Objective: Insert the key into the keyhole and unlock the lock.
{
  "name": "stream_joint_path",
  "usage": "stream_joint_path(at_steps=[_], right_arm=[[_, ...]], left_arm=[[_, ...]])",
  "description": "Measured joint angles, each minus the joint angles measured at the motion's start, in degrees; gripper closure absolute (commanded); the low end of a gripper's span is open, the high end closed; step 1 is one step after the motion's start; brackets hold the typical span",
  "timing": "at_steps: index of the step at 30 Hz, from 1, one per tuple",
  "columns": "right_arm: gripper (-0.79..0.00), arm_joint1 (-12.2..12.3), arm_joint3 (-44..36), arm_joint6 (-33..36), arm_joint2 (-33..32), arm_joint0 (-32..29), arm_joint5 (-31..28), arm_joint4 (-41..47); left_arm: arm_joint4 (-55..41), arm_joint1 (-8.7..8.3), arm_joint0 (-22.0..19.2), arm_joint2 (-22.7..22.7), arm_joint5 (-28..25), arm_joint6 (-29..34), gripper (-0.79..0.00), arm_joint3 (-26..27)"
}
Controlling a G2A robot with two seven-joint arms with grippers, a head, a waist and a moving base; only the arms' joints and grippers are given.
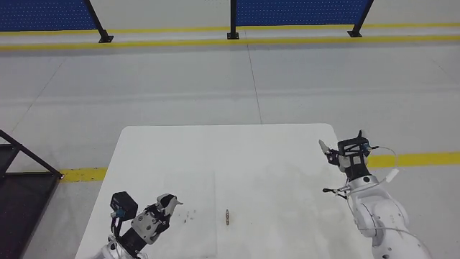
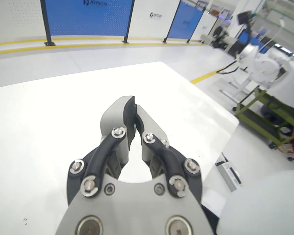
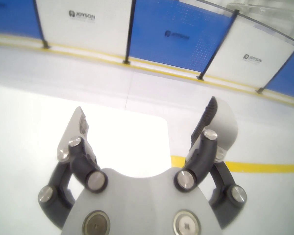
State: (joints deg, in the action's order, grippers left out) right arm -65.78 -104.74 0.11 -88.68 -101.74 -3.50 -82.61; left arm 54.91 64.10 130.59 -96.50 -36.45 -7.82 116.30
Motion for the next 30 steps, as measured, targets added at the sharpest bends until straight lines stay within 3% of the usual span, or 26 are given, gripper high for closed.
stream_joint_path(at_steps=[2, 6, 14, 21, 30], right_arm=[[-0.785, -0.1, -2.3, -0.8, 3.0, -2.6, -1.9, -3.3], [-0.785, -0.1, -6.5, -2.7, 9.3, -7.7, -4.5, -12.1], [-0.785, -0.5, -8.6, -6.4, 21.6, -13.7, -0.1, -26.7], [-0.785, -0.6, -6.3, -10.2, 26.2, -15.3, -0.5, -27.9], [-0.785, -1.0, -1.9, -7.7, 31.9, -13.2, -4.0, -28.3]], left_arm=[[-0.9, -0.08, -0.4, -0.7, -2.5, -1.3, 0.000, -1.2], [-0.8, -0.08, -0.3, -0.7, -2.2, -1.2, 0.000, -1.1], [-0.8, -0.08, -0.3, -0.7, -2.2, -1.2, 0.000, -1.1], [-0.8, -0.08, -0.3, -0.7, -2.2, -1.2, 0.000, -1.1], [-0.8, -0.08, -0.3, -0.7, -2.2, -1.2, 0.000, -1.1]])
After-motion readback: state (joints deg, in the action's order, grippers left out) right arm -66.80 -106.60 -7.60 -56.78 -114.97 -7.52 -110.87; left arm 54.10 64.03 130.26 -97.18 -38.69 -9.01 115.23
